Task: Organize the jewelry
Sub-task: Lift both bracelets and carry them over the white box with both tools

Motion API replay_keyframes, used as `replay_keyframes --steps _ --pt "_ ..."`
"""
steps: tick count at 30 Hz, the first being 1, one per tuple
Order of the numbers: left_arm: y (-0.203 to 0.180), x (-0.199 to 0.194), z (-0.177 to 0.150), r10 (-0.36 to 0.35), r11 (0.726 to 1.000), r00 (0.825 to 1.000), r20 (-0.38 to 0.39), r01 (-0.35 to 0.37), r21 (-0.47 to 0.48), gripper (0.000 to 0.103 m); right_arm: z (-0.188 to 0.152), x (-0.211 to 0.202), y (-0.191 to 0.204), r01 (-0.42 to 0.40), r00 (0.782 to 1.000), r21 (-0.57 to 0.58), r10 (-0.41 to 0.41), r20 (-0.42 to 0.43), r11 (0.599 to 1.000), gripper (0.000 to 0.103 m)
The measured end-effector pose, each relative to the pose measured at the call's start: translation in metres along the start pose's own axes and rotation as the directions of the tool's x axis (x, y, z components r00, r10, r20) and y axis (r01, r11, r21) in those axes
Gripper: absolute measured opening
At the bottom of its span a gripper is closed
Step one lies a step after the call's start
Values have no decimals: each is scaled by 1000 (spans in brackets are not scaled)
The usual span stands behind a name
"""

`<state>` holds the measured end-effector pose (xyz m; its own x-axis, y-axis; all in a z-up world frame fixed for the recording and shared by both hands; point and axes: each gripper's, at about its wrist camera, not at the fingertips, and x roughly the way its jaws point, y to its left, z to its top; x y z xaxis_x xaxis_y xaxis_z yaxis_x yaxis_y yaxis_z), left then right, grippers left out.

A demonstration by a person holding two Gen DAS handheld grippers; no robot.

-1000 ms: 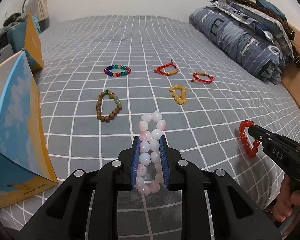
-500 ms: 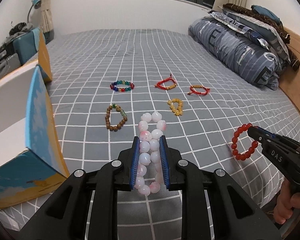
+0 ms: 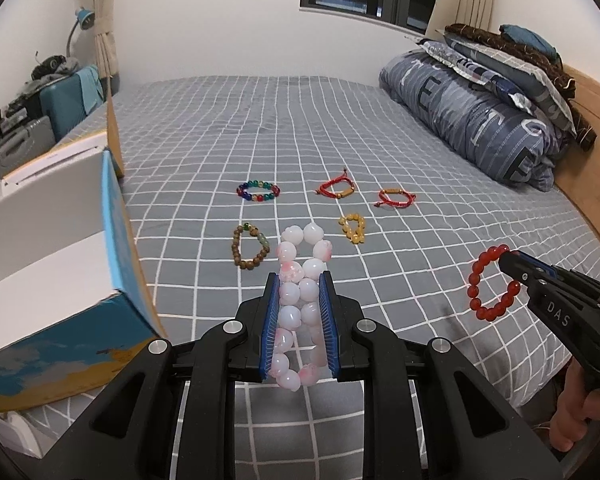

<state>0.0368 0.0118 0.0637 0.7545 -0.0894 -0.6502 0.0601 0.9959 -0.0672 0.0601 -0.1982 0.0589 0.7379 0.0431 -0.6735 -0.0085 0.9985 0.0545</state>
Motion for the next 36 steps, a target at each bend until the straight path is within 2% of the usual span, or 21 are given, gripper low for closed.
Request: replay_keyframes --steps 8,19,26,36 --pt "8 -27 2 21 1000 999 29 -20 -12 20 4 -25 15 -14 1000 -17 14 27 1000 13" --pt "37 -63 2 85 995 995 53 -82 -51 20 13 -51 63 -63 996 -67 67 53 996 13" --pt "72 -86 2 148 985 987 64 -142 -99 20 21 -63 108 -114 990 -119 123 67 986 13" --pt "139 -119 3 256 954 964 71 -240 -181 20 31 -66 193 -208 972 -224 226 62 952 13"
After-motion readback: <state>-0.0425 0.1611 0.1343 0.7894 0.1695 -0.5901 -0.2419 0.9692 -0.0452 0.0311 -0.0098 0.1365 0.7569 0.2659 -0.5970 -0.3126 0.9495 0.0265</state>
